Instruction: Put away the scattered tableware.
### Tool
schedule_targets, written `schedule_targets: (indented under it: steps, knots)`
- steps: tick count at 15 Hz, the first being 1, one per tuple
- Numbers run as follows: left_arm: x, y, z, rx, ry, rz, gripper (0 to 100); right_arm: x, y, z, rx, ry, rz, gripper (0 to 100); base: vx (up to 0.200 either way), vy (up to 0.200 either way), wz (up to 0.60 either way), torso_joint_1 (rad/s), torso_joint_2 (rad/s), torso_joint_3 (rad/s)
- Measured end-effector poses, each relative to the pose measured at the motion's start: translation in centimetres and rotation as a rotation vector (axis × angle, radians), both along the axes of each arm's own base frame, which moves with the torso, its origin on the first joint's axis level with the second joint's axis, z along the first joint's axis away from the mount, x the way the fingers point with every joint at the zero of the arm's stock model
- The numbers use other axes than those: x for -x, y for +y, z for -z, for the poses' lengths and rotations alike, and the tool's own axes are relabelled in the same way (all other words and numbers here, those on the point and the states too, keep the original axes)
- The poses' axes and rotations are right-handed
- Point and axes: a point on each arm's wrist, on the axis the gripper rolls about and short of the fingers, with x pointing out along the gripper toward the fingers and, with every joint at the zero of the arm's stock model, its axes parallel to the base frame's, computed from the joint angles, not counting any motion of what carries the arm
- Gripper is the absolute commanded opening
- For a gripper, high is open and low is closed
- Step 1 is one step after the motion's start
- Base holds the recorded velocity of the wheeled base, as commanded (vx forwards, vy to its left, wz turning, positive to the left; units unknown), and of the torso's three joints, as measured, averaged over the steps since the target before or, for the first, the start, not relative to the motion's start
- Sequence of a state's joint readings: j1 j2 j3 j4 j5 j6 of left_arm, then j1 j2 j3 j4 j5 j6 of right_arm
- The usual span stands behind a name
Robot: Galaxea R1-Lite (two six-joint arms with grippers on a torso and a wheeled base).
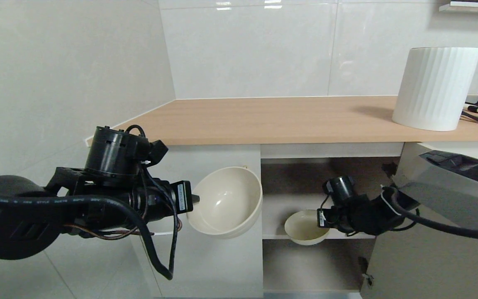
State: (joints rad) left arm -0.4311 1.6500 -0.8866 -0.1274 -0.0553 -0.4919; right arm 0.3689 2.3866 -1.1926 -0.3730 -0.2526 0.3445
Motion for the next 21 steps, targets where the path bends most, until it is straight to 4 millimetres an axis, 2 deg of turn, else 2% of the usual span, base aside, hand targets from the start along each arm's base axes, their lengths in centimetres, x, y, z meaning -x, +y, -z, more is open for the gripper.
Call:
schedule_targets:
  steps: [3, 8, 14, 21]
  knots:
    - [0.0, -0.1, 0.2, -0.003, 0.005, 0.001, 0, -2.1, -0.6, 1.3, 0.014, -0.025, 0.051, 0, 0.000, 0.000, 0.00, 0.000, 0.00, 0.000]
    - [-0.2, -0.2, 0.5, -0.008, 0.015, 0.002, 0, -3.9, -1.3, 3.0, 0.094, -0.057, 0.147, 0, 0.000, 0.000, 0.00, 0.000, 0.00, 0.000]
    - [-0.2, -0.2, 0.6, -0.009, 0.020, 0.003, 0, -5.3, -1.3, 4.2, 0.170, -0.046, 0.216, 0, 0.000, 0.000, 0.00, 0.000, 0.00, 0.000]
    - [-0.2, -0.2, 0.6, -0.009, 0.020, 0.003, 0, -6.1, -1.3, 4.9, 0.168, -0.058, 0.228, 0, 0.000, 0.000, 0.00, 0.000, 0.00, 0.000]
